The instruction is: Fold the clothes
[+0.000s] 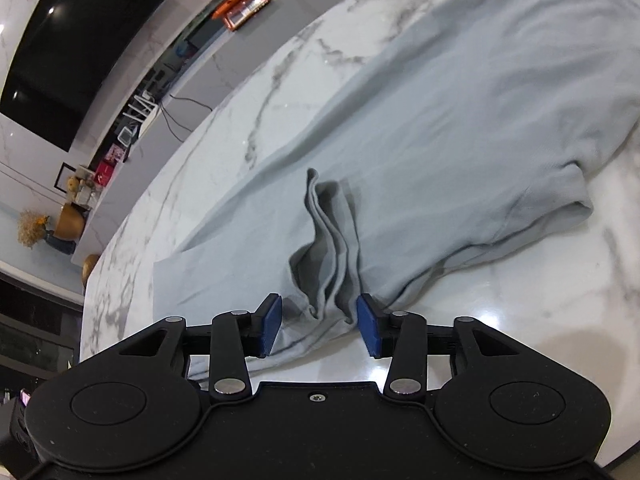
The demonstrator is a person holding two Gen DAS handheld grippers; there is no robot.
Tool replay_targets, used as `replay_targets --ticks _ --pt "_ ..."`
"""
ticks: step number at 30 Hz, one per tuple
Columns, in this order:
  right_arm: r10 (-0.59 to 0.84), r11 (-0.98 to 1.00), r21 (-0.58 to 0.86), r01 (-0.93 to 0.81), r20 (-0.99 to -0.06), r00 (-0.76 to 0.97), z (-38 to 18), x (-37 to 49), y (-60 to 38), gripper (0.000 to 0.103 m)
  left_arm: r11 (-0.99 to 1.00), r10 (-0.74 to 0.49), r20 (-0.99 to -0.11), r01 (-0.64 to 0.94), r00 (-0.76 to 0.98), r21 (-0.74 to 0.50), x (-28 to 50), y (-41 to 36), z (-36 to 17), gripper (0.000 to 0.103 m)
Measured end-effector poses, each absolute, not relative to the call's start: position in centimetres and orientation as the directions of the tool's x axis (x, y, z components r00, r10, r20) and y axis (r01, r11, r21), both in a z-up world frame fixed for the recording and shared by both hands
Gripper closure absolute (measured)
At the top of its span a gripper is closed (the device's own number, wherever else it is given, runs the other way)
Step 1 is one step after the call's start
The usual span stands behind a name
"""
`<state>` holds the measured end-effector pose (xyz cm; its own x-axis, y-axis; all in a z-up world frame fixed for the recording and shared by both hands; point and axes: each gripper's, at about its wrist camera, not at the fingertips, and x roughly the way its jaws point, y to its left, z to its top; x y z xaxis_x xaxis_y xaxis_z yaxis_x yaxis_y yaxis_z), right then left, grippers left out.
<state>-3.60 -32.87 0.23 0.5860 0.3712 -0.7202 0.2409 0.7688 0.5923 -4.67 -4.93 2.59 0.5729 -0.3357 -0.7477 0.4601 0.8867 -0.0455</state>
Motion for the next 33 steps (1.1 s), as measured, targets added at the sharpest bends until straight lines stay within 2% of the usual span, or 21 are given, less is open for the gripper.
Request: replay_targets --ticks 4,6,9,15,33 --pt "0.387 0.766 0.604 0.221 -0.708 0.591 0.4 -3.2 -32.3 0.061 0.883 -0.333 -0.747 0.467 0.576 -0.034 -4.8 -5.0 2.5 0.053" --pt "0.363 0.773 0.582 0.253 -0.733 0.575 0.1 -3.1 -32.3 0.067 0.882 -0.333 -0.746 0.471 0.576 -0.031 -4.8 -5.0 2.5 0.053" --pt "0.339 0.769 0.565 0.299 -0.757 0.558 0.0 -3.1 -33.0 0.065 0.882 -0.33 -0.747 0.47 0.576 -0.028 -4.7 -5.0 2.5 0.053" --pt "0.436 0.699 0.644 0.311 -0.728 0.529 -1.1 -3.1 -33.1 0.064 0.882 -0.32 -0.752 0.47 0.577 -0.014 -4.7 -5.3 2.4 0.053" --pt "0.427 0.758 0.614 0.22 -0.722 0.544 1.3 -3.0 -32.1 0.063 0.881 -0.318 -0.749 0.473 0.581 -0.007 -4.8 -5.3 2.3 0.053"
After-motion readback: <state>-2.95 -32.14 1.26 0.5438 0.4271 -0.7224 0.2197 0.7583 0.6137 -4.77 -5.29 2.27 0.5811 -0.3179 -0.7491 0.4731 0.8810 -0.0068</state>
